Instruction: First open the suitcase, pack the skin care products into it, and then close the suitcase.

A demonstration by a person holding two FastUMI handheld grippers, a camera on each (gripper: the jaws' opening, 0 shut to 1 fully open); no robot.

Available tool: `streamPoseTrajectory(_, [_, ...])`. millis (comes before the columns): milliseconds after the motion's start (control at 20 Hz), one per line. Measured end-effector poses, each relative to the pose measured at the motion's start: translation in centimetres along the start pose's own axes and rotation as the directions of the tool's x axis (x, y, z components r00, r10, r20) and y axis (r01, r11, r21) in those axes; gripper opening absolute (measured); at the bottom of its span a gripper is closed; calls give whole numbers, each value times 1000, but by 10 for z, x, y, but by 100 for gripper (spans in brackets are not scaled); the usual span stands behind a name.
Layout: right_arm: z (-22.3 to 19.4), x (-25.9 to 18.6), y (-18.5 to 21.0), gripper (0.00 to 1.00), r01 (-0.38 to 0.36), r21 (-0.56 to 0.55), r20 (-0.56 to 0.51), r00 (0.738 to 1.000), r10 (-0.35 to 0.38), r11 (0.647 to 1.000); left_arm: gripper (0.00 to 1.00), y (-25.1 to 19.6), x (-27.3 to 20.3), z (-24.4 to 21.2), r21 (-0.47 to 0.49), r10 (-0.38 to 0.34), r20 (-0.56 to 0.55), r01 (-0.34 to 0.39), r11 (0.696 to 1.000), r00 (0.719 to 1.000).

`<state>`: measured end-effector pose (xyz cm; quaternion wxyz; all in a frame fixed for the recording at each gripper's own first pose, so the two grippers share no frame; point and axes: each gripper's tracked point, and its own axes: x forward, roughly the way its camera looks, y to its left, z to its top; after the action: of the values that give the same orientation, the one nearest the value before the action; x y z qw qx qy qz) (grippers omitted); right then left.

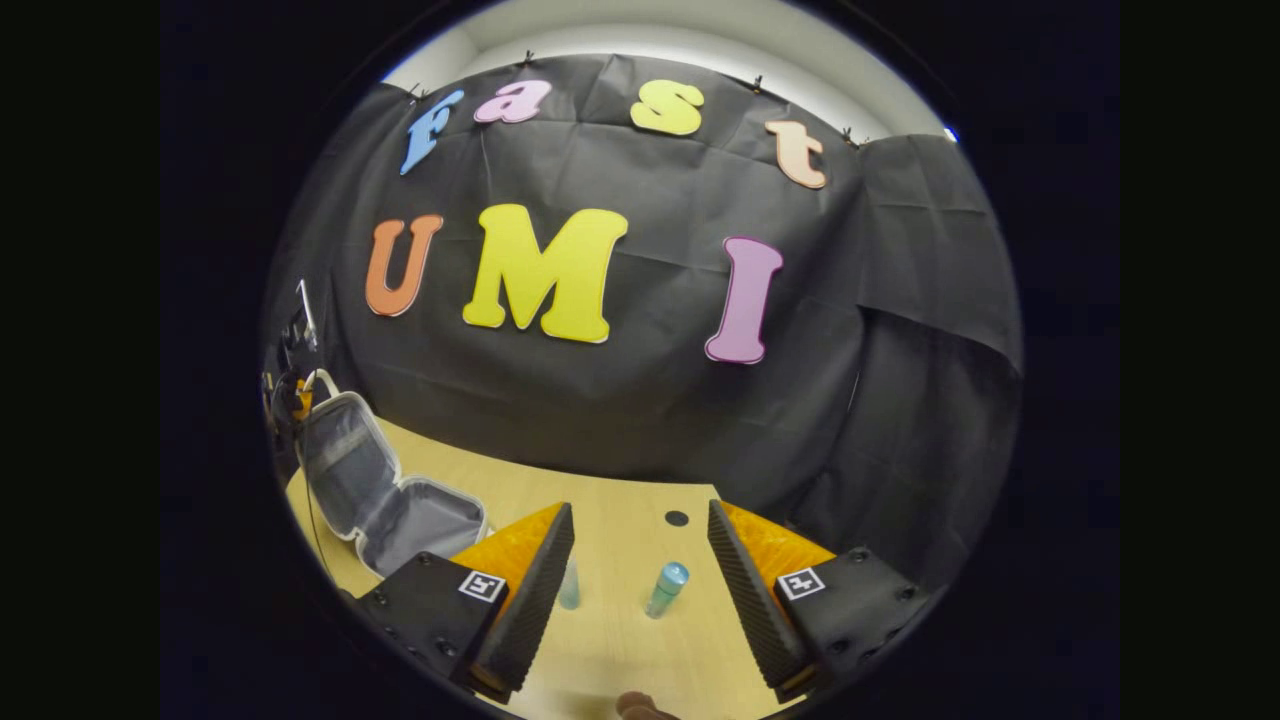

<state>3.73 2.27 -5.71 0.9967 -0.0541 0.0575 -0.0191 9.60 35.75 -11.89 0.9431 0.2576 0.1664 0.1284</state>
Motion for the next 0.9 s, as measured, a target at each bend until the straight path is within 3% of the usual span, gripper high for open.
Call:
streamPoseTrajectory(300, [-13,-6,2,80,37,-11,-39,999,-37,999,3,0,38,-61,-57,-72,-104,66,996,992])
streamPoseTrajectory(650, [-29,-16,0,80,77,-35,-83,993,-80,996,3,-28,71,-142,-177,-207,-220,169,970,953])
streamPoseTrajectory(900, [-34,-26,0,79,90,-55,-89,992,-94,994,3,-38,81,-156,-249,-264,-193,214,945,945])
